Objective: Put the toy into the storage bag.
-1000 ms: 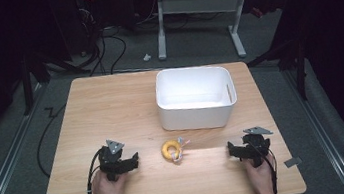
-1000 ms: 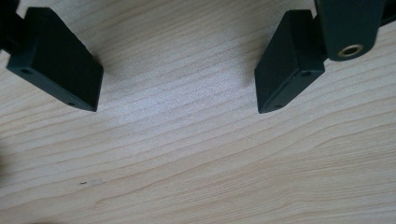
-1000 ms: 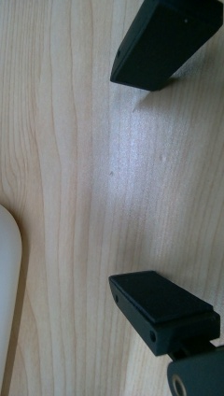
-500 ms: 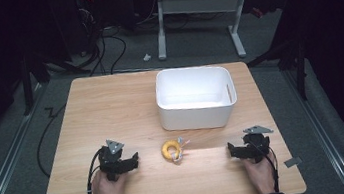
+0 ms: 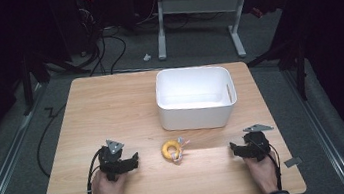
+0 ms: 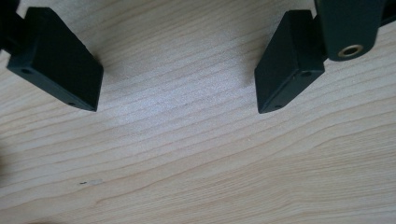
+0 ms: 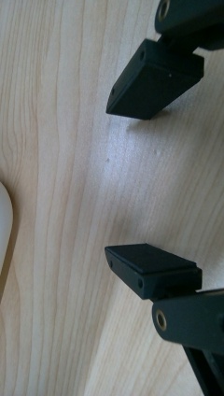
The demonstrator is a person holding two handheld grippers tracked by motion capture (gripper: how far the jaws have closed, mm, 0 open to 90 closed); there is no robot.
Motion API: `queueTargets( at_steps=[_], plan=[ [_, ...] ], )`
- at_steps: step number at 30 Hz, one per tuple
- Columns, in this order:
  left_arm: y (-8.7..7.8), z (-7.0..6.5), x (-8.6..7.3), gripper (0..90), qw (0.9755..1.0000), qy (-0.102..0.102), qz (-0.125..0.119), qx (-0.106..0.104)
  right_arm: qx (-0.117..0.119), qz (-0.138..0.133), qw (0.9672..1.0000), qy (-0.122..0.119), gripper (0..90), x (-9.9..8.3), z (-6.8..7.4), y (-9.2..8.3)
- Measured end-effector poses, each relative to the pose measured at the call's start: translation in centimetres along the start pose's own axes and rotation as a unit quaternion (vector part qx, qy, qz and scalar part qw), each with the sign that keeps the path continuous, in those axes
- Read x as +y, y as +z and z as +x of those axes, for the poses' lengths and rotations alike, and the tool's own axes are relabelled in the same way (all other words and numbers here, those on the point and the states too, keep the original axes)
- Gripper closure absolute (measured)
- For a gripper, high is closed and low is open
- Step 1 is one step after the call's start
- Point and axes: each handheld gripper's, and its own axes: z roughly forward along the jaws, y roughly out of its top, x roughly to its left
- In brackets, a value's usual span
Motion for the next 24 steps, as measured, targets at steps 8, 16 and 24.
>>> queueTargets(
  at_steps=[8,16,24],
  plan=[
    [0.0,0.0,0.0,15.7,1.0,0.0,0.0,0.0,0.03,-0.012,0.9993,-0.019,37.6,0.0,0.0,-1.3],
    [0.0,0.0,0.0,15.7,1.0,0.0,0.0,0.0,0.042,-0.031,0.9981,-0.034,38.6,0.4,0.2,-2.8],
    [0.0,0.0,0.0,15.7,1.0,0.0,0.0,0.0,0.06,-0.033,0.9966,-0.045,43.6,1.0,1.0,-3.0]
  ],
)
